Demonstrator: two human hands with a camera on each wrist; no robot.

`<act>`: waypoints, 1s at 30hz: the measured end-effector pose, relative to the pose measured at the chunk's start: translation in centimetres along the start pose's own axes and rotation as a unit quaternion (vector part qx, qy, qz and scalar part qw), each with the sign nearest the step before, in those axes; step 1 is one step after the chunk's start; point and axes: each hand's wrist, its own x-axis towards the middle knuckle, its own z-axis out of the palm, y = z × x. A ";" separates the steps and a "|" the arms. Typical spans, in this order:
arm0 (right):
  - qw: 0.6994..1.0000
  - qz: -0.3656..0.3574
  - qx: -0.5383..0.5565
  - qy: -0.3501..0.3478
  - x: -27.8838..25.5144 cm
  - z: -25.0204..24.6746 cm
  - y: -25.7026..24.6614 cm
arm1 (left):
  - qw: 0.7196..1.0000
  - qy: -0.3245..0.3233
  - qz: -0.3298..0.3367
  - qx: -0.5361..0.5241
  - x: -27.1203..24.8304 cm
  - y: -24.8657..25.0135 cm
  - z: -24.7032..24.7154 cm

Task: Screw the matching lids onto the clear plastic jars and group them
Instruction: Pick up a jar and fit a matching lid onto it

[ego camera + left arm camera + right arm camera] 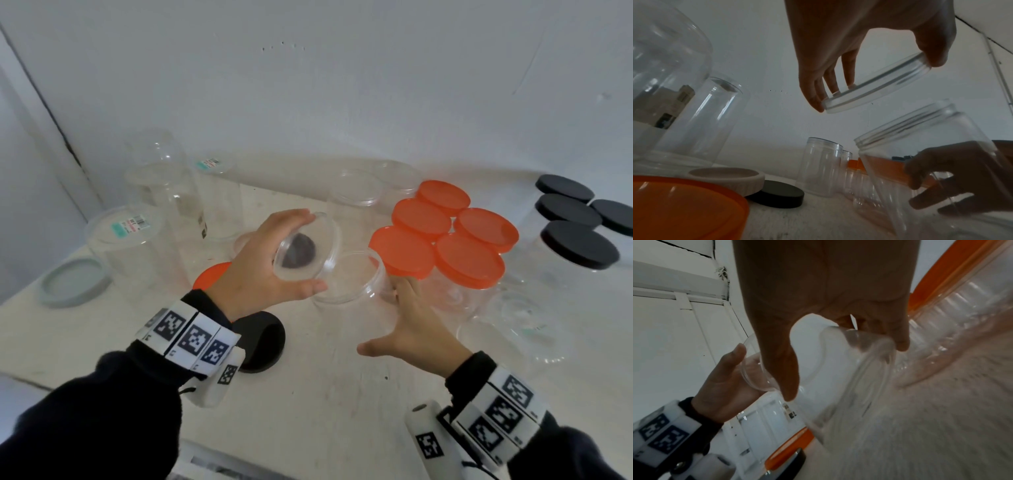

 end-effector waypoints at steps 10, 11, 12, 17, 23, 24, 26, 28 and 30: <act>0.989 0.010 0.133 -0.056 0.4 -0.1 2.5 | 0.996 -0.089 -0.002 0.028 0.6 0.1 1.9; 0.989 0.011 0.135 -0.054 0.4 -0.1 2.6 | 0.995 -0.096 -0.002 0.027 0.7 0.3 2.1; 0.989 0.011 0.137 -0.050 0.5 -0.1 2.7 | 0.994 -0.104 0.003 0.033 0.9 0.4 2.3; 0.981 0.005 0.189 -0.040 0.8 0.0 2.9 | 0.987 -0.145 0.020 0.063 1.7 1.4 3.6; 0.982 -0.011 0.186 -0.032 0.9 -0.1 2.6 | 0.968 -0.197 0.062 0.142 3.0 1.8 4.9; 0.982 -0.013 0.184 -0.030 1.0 -0.1 2.7 | 0.963 -0.211 0.063 0.158 3.3 1.9 5.0; 0.984 -0.014 0.177 -0.026 1.0 0.0 2.7 | 0.955 -0.233 0.060 0.176 3.7 2.0 5.0; 0.984 -0.014 0.174 -0.023 1.1 0.1 2.6 | 0.951 -0.248 0.052 0.179 3.8 2.0 4.8; 0.985 -0.018 0.173 -0.020 1.1 0.2 2.5 | 0.952 -0.252 0.047 0.168 3.7 1.8 4.7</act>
